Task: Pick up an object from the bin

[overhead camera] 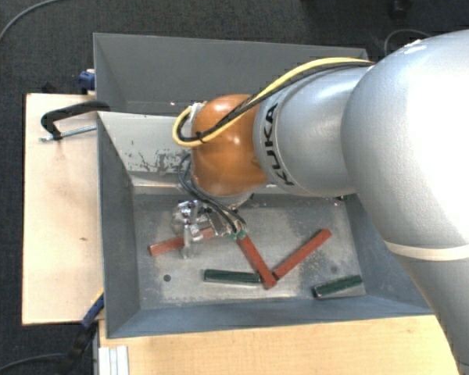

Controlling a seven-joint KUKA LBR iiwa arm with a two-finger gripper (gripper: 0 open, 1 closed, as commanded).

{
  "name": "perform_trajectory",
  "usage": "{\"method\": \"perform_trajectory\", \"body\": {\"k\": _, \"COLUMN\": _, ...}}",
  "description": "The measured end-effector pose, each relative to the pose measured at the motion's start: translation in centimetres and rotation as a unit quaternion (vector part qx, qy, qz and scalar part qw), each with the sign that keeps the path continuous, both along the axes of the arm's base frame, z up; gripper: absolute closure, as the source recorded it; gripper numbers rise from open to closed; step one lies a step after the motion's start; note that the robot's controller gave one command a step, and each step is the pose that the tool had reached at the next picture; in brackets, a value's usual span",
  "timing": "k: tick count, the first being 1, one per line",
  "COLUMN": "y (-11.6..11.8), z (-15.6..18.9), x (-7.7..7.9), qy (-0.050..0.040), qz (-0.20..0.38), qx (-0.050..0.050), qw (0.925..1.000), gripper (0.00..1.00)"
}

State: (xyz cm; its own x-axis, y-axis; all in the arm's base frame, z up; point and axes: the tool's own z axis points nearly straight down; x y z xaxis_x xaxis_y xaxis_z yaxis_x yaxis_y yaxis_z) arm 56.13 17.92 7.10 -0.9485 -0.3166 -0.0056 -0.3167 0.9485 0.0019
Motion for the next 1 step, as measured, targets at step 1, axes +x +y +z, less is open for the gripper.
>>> {"method": "perform_trajectory", "body": {"k": 1, "y": -2.55, "z": 16.50, "x": -0.06, "qy": -0.0051, "qz": 0.005, "qx": 0.000, "qw": 1.0000, "gripper": 1.00}}
